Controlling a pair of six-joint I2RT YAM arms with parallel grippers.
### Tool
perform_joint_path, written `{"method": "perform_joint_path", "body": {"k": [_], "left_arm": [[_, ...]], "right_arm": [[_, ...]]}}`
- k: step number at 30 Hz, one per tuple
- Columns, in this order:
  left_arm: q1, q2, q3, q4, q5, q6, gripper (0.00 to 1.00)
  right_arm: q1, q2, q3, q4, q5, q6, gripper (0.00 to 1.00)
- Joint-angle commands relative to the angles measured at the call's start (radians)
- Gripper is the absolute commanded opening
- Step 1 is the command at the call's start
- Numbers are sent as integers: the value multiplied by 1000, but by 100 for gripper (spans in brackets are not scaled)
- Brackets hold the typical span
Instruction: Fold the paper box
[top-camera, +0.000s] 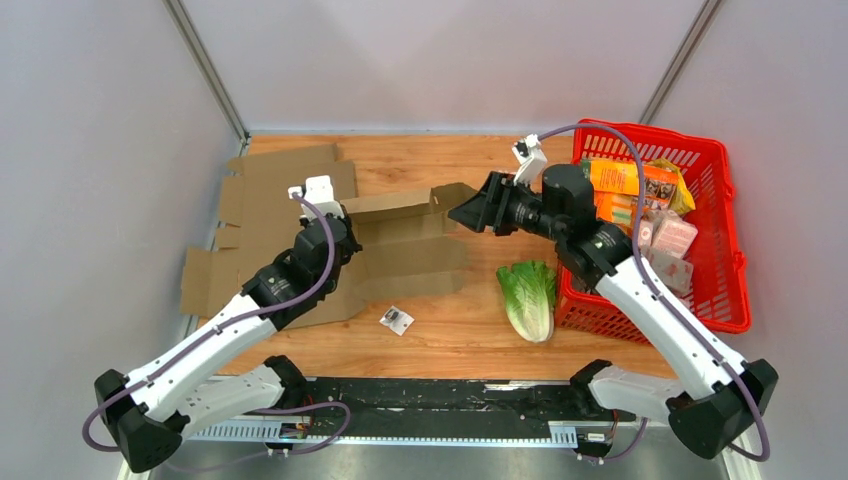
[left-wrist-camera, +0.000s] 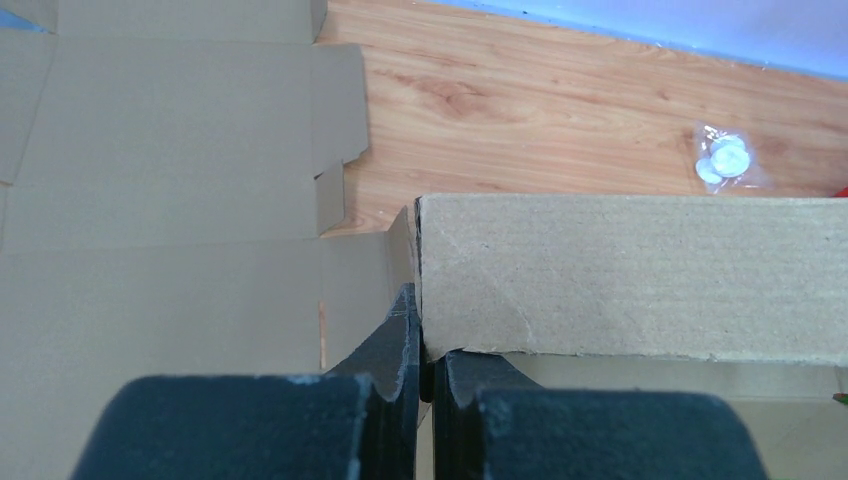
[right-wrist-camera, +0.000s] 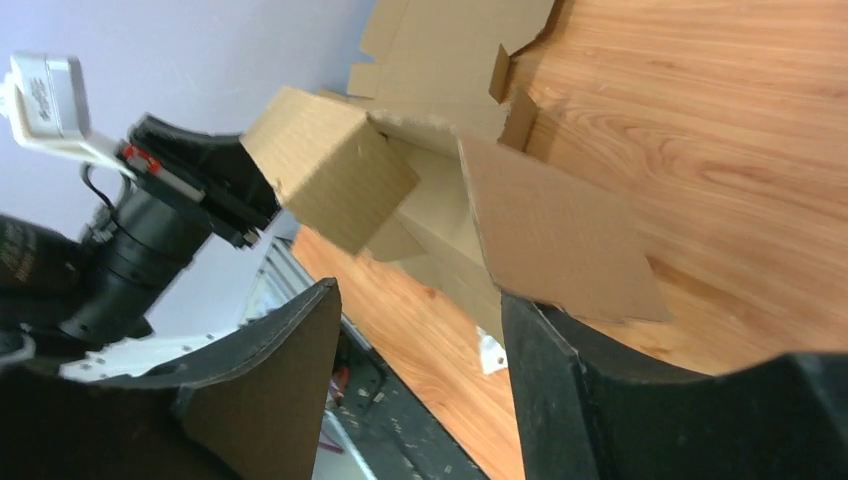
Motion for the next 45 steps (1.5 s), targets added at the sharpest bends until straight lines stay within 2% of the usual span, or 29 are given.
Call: {"method": "perform_joint_path", "body": {"k": [1, 5, 6, 7, 10, 17, 18, 19, 21, 26, 27, 30, 35, 38, 40, 45], "left_arm": [[-3, -40, 44, -25, -7, -37, 0], [-3, -73, 40, -37, -4, -48, 0], [-3, -82, 43, -41, -7, -48, 0], [-3, -85, 46, -47, -12, -45, 0], [-3, -94, 50, -50, -16, -38, 0], [-3, -90, 50, -65, -9, -65, 0], [-3, -88, 46, -65, -4, -68, 0], [-3, -88, 44, -64, -6, -72, 0], [-3, -88, 46, -67, -9, -72, 0], [-3, -88, 60, -74, -10, -66, 0], [-3, -87, 63, -83, -10, -78, 0], [-3, -94, 50, -97, 2, -94, 0], [-3, -102, 38, -82, -4, -91, 0], [-3, -96, 53, -91, -1, -84, 0], [-3, -94, 55, -97, 1, -94, 0], [-3, -102, 32, -80, 7, -104, 0]], "right_arm": [[52, -26, -24, -87, 140, -191, 61], [77, 29, -1, -47, 116, -183, 42], [101, 43, 25, -50, 137, -188, 41], [110, 56, 36, -54, 148, -191, 35], [141, 89, 70, -36, 157, -183, 31], [202, 167, 163, -56, 183, -197, 31], [225, 182, 181, -68, 218, -212, 33], [238, 187, 197, -85, 240, -234, 40], [268, 196, 232, -130, 324, -287, 43], [285, 185, 211, -119, 370, -308, 45], [305, 179, 200, -122, 452, -323, 45], [310, 136, 154, -107, 536, -335, 49], [308, 90, 126, -75, 539, -343, 57], [310, 86, 103, -39, 492, -314, 51], [314, 95, 94, -21, 450, -292, 39], [337, 129, 99, 10, 470, -318, 34]]}}
